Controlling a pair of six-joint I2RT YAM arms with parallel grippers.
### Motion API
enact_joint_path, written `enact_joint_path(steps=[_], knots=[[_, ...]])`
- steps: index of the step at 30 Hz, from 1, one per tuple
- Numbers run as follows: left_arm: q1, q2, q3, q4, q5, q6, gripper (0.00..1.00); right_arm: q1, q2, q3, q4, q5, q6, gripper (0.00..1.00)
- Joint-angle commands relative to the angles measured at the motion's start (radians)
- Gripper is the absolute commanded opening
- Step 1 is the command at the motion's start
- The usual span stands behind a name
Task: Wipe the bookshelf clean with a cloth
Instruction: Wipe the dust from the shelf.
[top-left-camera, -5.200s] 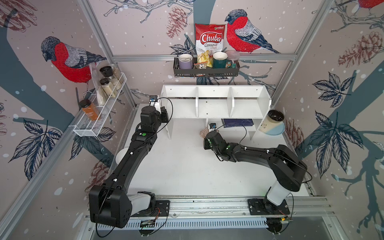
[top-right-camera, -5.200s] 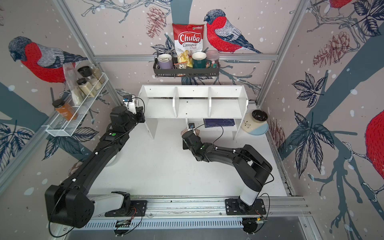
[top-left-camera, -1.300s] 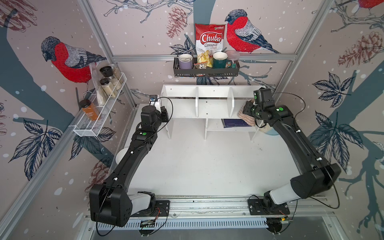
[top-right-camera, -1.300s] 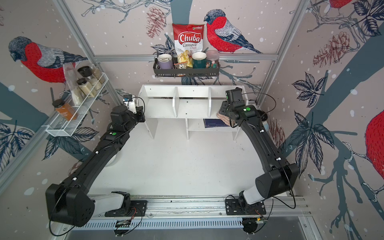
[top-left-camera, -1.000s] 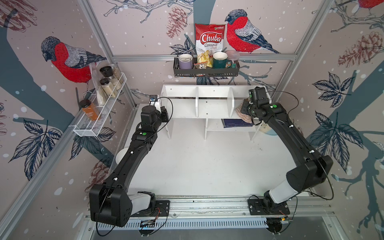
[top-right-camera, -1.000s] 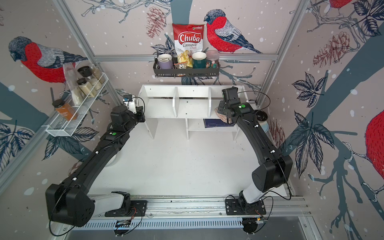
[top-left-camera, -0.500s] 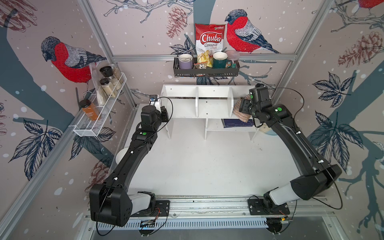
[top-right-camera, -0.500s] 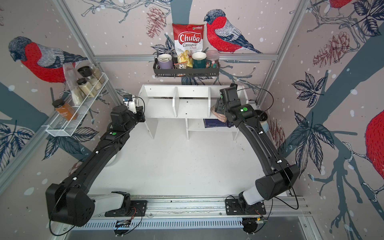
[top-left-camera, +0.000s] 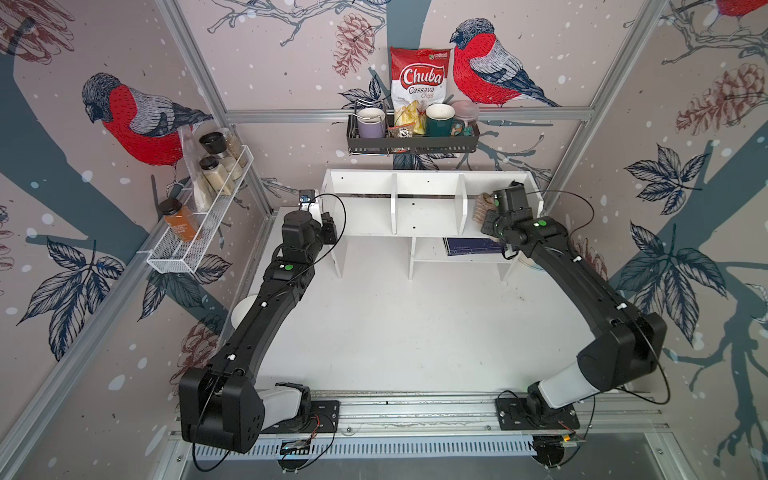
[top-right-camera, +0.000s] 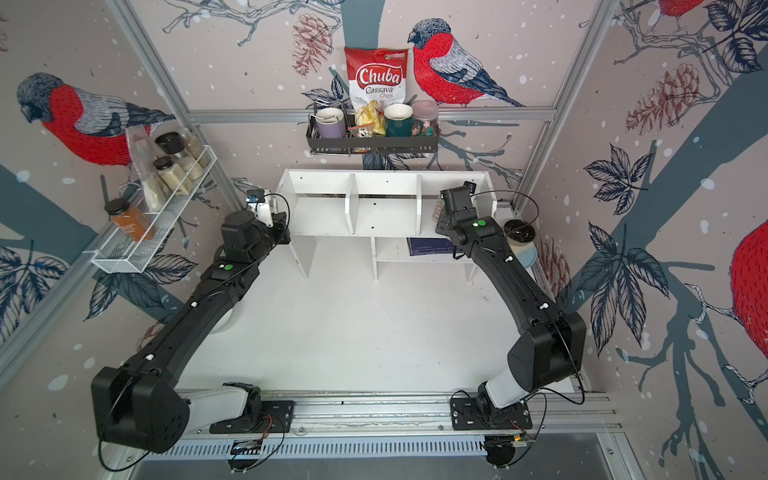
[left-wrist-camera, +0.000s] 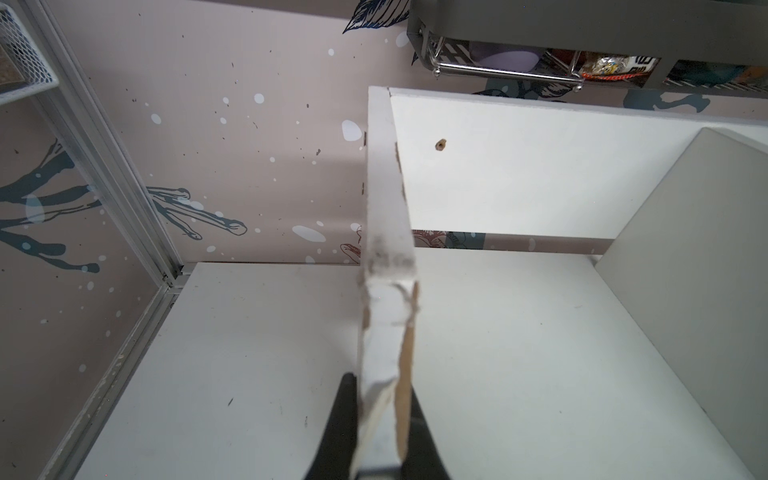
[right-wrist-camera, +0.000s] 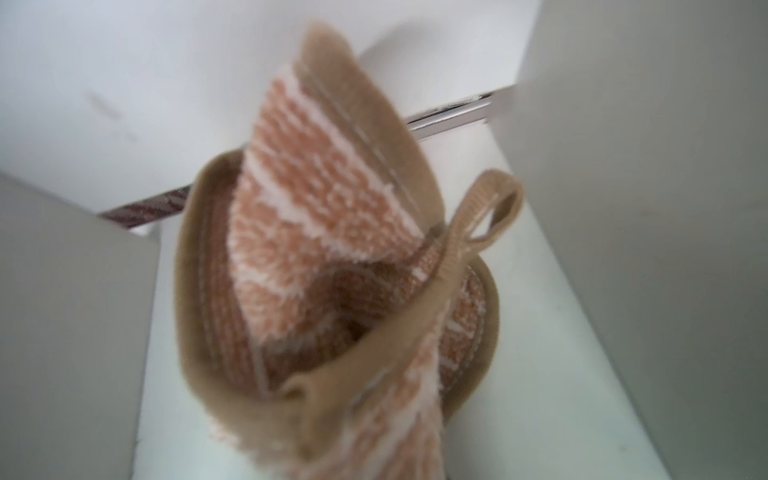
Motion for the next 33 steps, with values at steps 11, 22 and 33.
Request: enact_joint_path(steps=[11, 22, 33], knots=[[0.000, -0.004, 0.002, 0.002, 0.053, -0.131, 0.00, 0.065, 0.128, 0.207, -0.030, -0.137, -0.091, 0.00], [0.000, -0.004, 0.002, 0.003, 0.051, -0.136, 0.00, 0.003, 0.144, 0.365, -0.038, 0.052, -0.125, 0.00], [0.000, -0.011, 0.007, -0.006, 0.033, -0.133, 0.00, 0.000, 0.035, 0.161, -0.102, 0.119, -0.047, 0.00]])
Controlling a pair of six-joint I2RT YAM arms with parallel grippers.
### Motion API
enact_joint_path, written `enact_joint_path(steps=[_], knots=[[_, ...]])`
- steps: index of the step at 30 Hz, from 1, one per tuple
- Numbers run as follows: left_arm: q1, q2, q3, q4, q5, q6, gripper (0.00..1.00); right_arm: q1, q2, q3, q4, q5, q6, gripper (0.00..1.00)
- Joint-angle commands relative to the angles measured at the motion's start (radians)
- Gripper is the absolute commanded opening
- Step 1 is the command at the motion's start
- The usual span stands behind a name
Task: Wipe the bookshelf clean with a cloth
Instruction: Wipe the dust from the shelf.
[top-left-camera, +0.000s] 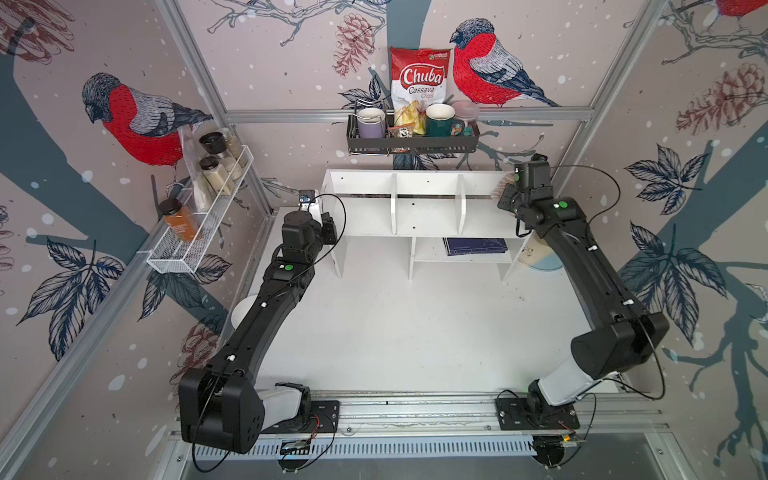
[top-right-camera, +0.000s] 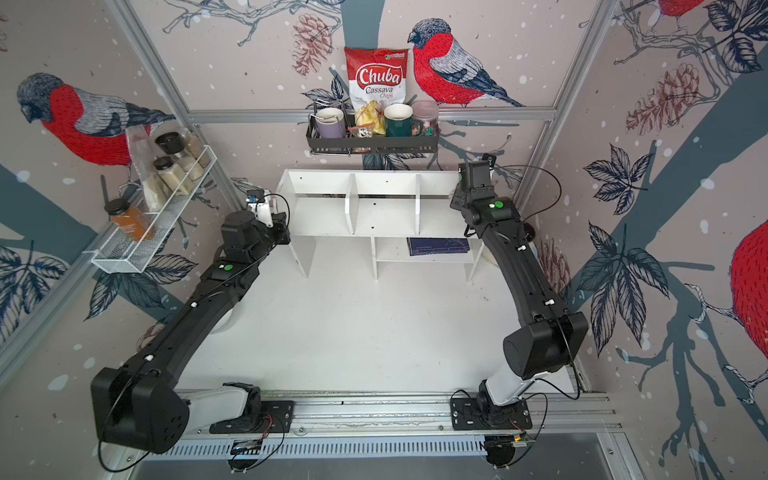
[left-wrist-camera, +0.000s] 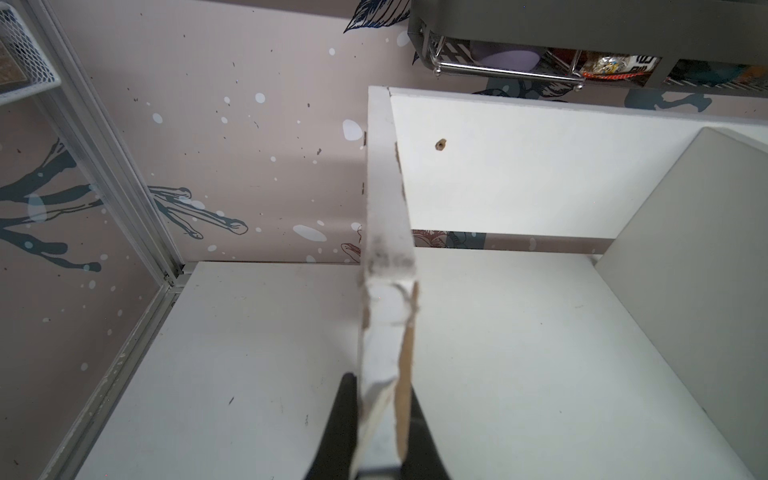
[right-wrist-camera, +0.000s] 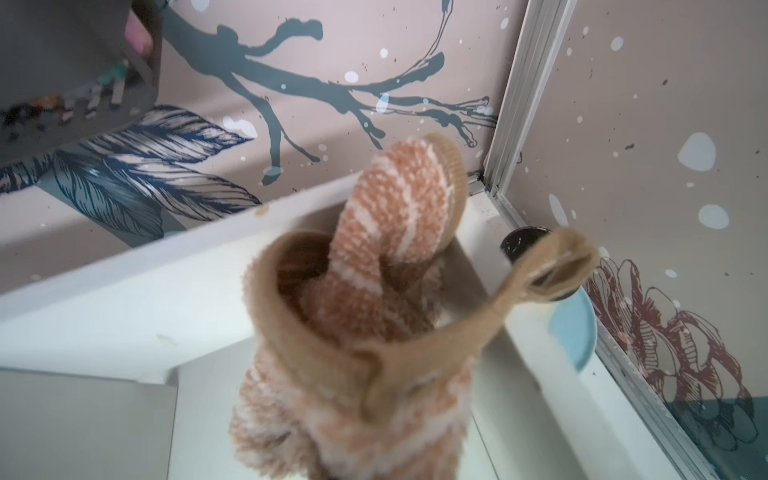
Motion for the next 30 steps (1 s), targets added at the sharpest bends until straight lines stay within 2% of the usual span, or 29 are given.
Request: enact_joint_path(steps=[1, 3, 6, 9, 10, 11, 15, 18, 20, 21, 24, 27, 30], knots=[[0.000, -0.006, 0.006, -0.001, 0.037, -0.133, 0.00, 0.032, -0.062, -0.150, 0.006, 0.049, 0.039, 0.00], [0.000, -0.005, 0.007, 0.000, 0.041, -0.134, 0.00, 0.039, -0.103, -0.244, 0.036, 0.025, 0.066, 0.00], [0.000, -0.005, 0.007, 0.002, 0.044, -0.137, 0.00, 0.054, -0.132, -0.317, 0.079, -0.098, 0.092, 0.00], [0.000, -0.005, 0.007, 0.002, 0.044, -0.137, 0.00, 0.111, -0.129, -0.291, 0.082, -0.150, 0.042, 0.00], [0.000, -0.007, 0.006, 0.003, 0.044, -0.137, 0.00, 0.124, -0.124, -0.264, 0.064, -0.153, 0.025, 0.03], [0.000, -0.008, 0.005, 0.003, 0.044, -0.136, 0.00, 0.128, -0.122, -0.236, 0.047, -0.153, 0.016, 0.08], [0.000, -0.009, 0.006, 0.000, 0.041, -0.135, 0.00, 0.109, -0.152, -0.163, 0.020, -0.133, 0.006, 0.41], [0.000, -0.010, 0.007, 0.000, 0.043, -0.137, 0.00, 0.076, -0.176, -0.117, -0.003, -0.131, 0.004, 0.52], [0.000, -0.009, 0.008, 0.001, 0.046, -0.138, 0.00, 0.062, -0.176, -0.088, -0.014, -0.136, 0.002, 0.65], [0.000, -0.009, 0.008, 0.001, 0.048, -0.140, 0.00, 0.064, -0.172, -0.074, -0.015, -0.142, -0.004, 0.67], [0.000, -0.008, 0.008, 0.000, 0.049, -0.140, 0.00, 0.082, -0.149, -0.045, -0.007, -0.175, -0.015, 0.65], [0.000, -0.010, 0.007, 0.000, 0.047, -0.140, 0.00, 0.107, -0.131, -0.053, 0.023, -0.212, -0.019, 0.54], [0.000, -0.011, 0.007, 0.000, 0.043, -0.138, 0.00, 0.121, -0.117, -0.092, 0.039, -0.181, -0.008, 0.51]])
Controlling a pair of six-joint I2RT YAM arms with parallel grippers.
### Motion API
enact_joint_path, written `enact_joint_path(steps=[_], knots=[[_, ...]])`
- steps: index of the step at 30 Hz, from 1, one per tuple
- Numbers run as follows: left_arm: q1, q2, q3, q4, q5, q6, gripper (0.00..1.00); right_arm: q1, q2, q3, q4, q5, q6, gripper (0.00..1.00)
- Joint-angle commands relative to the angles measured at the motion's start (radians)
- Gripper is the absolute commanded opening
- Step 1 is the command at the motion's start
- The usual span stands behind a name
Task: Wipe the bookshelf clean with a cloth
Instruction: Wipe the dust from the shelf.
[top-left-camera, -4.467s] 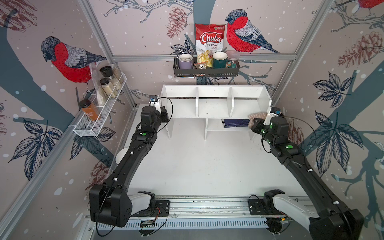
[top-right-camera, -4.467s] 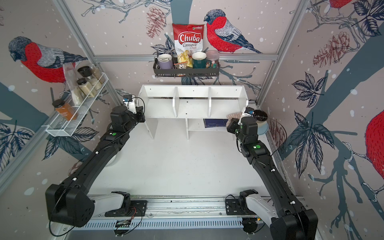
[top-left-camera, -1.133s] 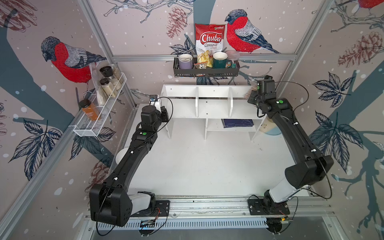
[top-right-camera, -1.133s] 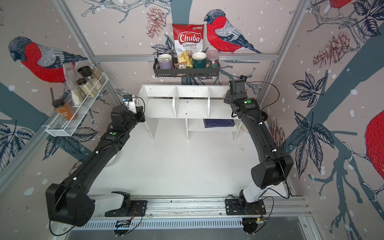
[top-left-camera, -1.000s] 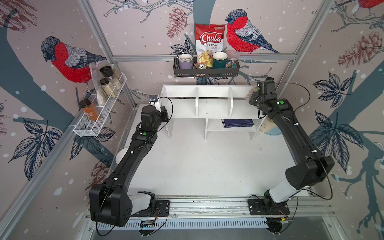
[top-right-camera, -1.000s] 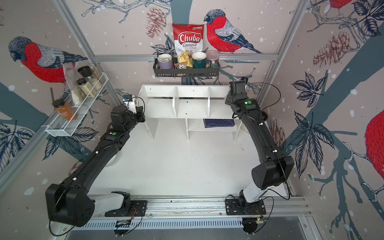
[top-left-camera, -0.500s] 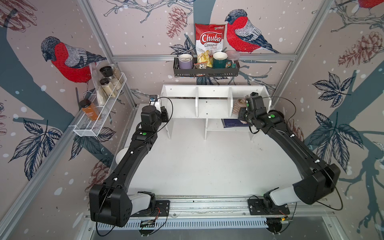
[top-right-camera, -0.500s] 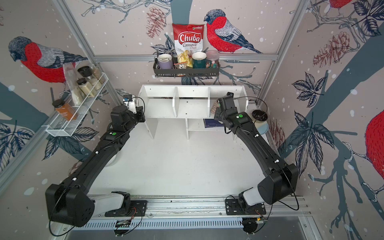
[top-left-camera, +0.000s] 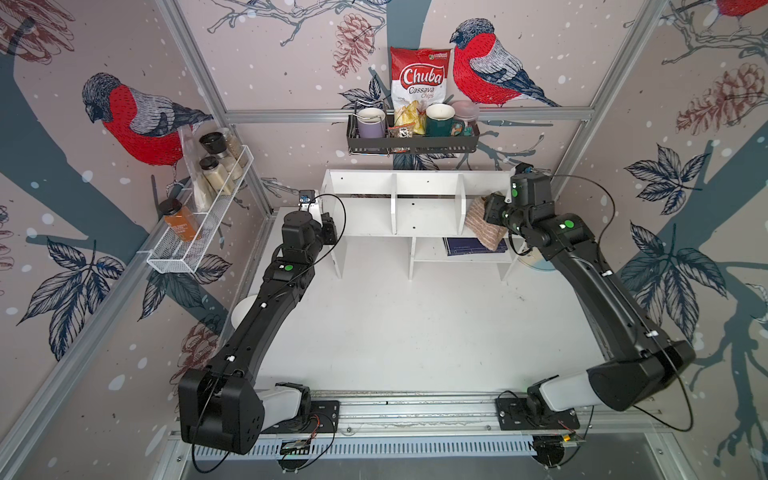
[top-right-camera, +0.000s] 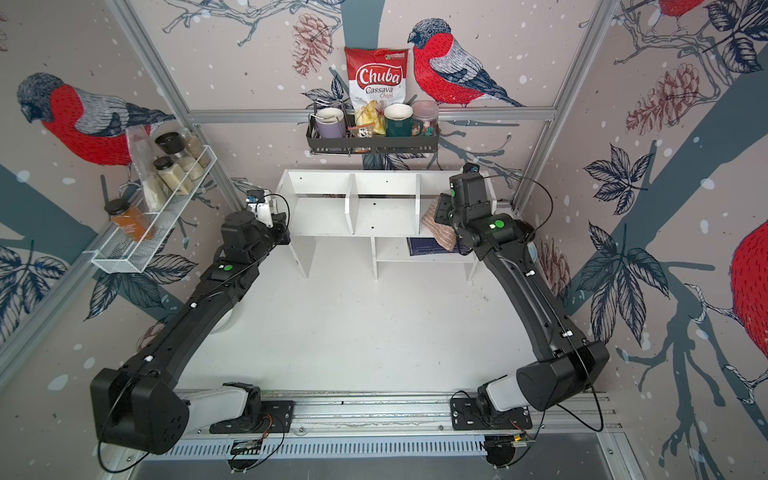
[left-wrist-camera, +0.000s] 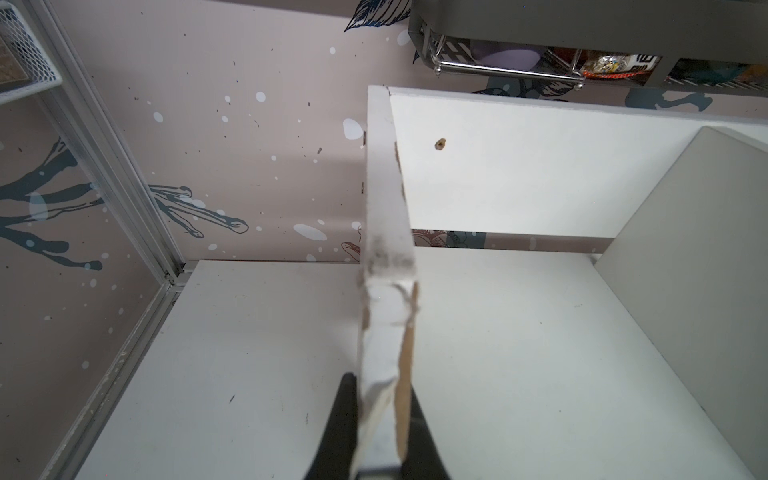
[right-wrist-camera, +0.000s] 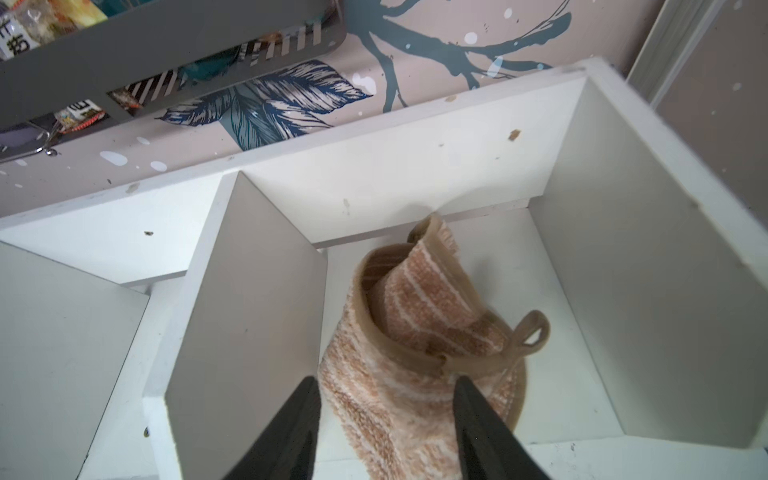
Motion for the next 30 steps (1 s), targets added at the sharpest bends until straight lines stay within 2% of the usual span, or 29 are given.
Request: enact_joint_path(steps=[1, 5, 6, 9, 12, 15, 16, 19, 23, 26, 30], knots=[[0.002, -0.009, 0.007, 0.003, 0.047, -0.137, 0.00, 0.000, 0.013, -0.042, 0.032, 0.015, 0.003, 0.51], [0.002, -0.006, 0.007, 0.004, 0.050, -0.139, 0.00, -0.049, 0.039, -0.125, 0.062, 0.032, 0.026, 0.57], [0.002, -0.006, 0.007, 0.004, 0.051, -0.139, 0.00, -0.061, 0.052, -0.134, 0.061, 0.036, 0.026, 0.54], [0.002, -0.006, 0.007, 0.004, 0.050, -0.139, 0.00, -0.096, 0.087, -0.139, 0.049, 0.056, 0.014, 0.33], [0.002, -0.005, 0.008, 0.005, 0.051, -0.139, 0.00, -0.138, 0.113, -0.123, 0.046, 0.073, 0.008, 0.22], [0.002, -0.007, 0.009, 0.004, 0.055, -0.137, 0.00, -0.161, 0.150, -0.068, 0.028, 0.038, 0.005, 0.02], [0.002, -0.007, 0.009, 0.004, 0.055, -0.136, 0.00, -0.157, 0.165, -0.042, 0.015, 0.006, 0.002, 0.00], [0.002, -0.011, 0.008, 0.003, 0.050, -0.132, 0.00, -0.104, 0.182, -0.019, 0.028, -0.075, -0.016, 0.00], [0.002, -0.012, 0.007, 0.000, 0.045, -0.128, 0.00, -0.029, 0.154, -0.059, 0.054, -0.093, -0.001, 0.00], [0.002, -0.011, 0.007, 0.000, 0.044, -0.129, 0.00, -0.031, 0.091, -0.149, 0.088, -0.076, 0.030, 0.00], [0.002, -0.003, 0.009, 0.004, 0.060, -0.137, 0.00, -0.083, 0.021, -0.208, 0.060, -0.004, 0.018, 0.00]])
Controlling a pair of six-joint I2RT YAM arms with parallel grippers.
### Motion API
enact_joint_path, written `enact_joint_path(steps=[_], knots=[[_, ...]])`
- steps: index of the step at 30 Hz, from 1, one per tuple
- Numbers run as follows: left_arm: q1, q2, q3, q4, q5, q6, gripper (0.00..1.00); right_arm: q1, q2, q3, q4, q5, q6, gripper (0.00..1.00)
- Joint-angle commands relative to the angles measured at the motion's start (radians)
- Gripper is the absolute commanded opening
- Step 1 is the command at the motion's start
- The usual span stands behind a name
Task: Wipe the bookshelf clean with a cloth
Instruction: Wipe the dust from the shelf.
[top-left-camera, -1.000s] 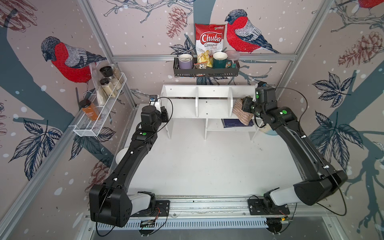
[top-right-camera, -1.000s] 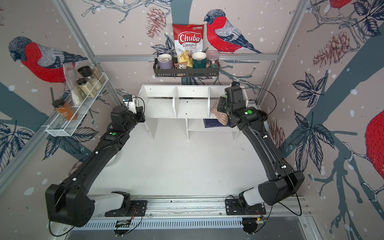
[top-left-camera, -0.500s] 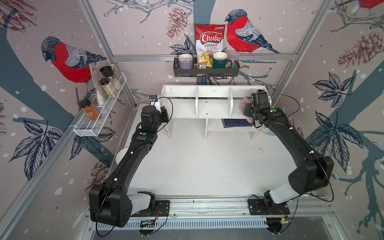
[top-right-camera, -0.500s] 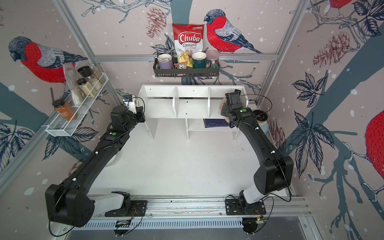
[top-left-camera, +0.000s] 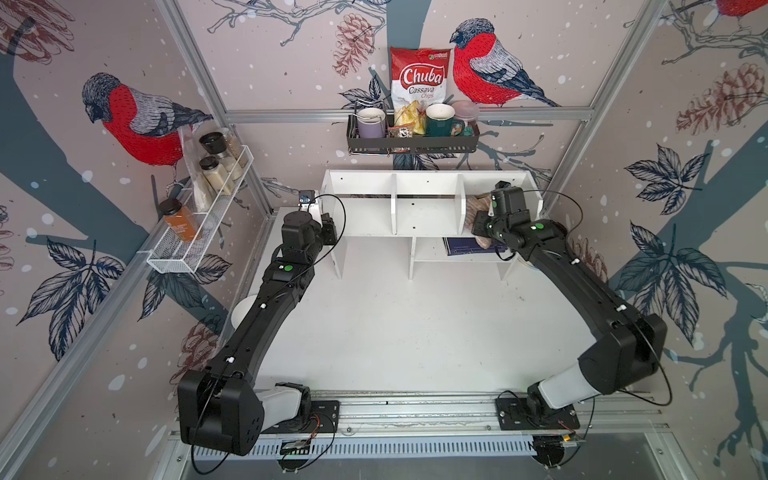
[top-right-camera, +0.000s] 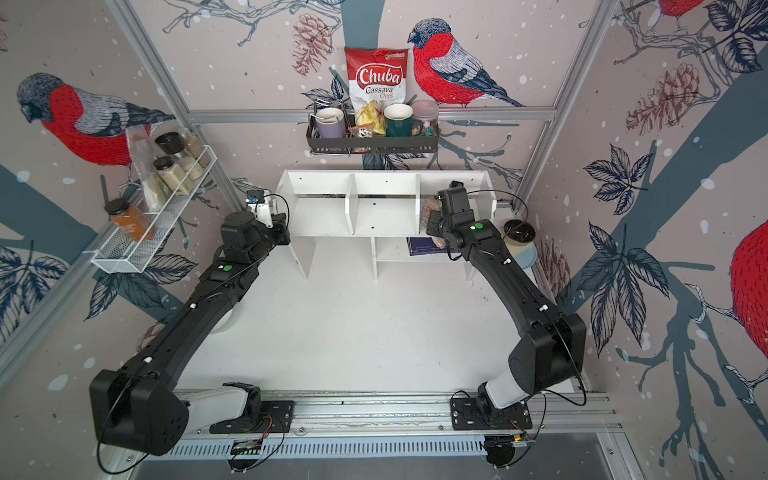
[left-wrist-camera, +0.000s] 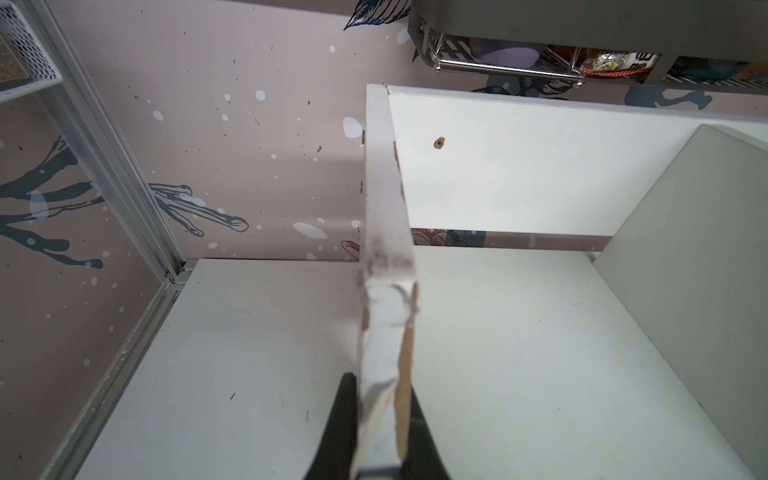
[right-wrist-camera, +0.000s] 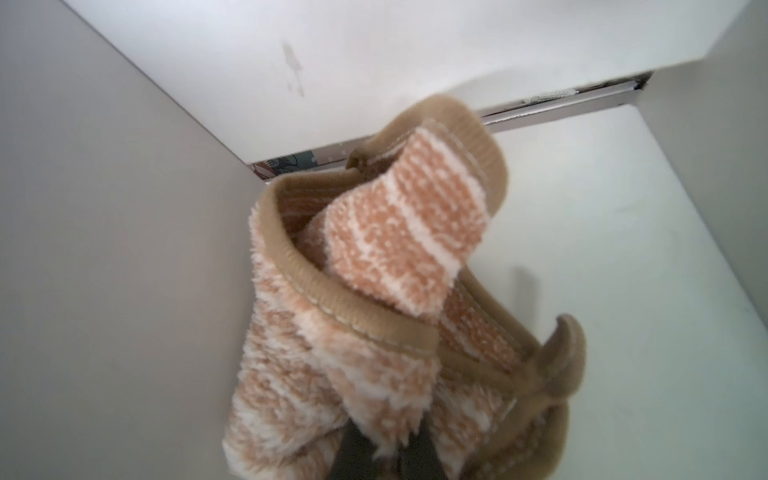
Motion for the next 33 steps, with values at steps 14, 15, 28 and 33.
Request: enact_joint_path(steps=[14, 15, 28, 33], knots=[[-0.005, -0.010, 0.009, 0.008, 0.053, -0.118, 0.00, -0.042, 0.148, 0.318, 0.040, 0.107, -0.083, 0.00], [-0.005, -0.009, 0.010, 0.009, 0.054, -0.119, 0.00, -0.033, 0.167, 0.342, 0.044, 0.077, -0.081, 0.00], [-0.012, -0.021, 0.012, 0.003, 0.037, -0.138, 0.00, -0.006, -0.028, -0.006, 0.106, 0.073, -0.009, 0.00], [-0.012, -0.017, 0.015, -0.003, 0.032, -0.145, 0.00, -0.066, -0.060, -0.043, 0.056, 0.139, -0.038, 0.00]])
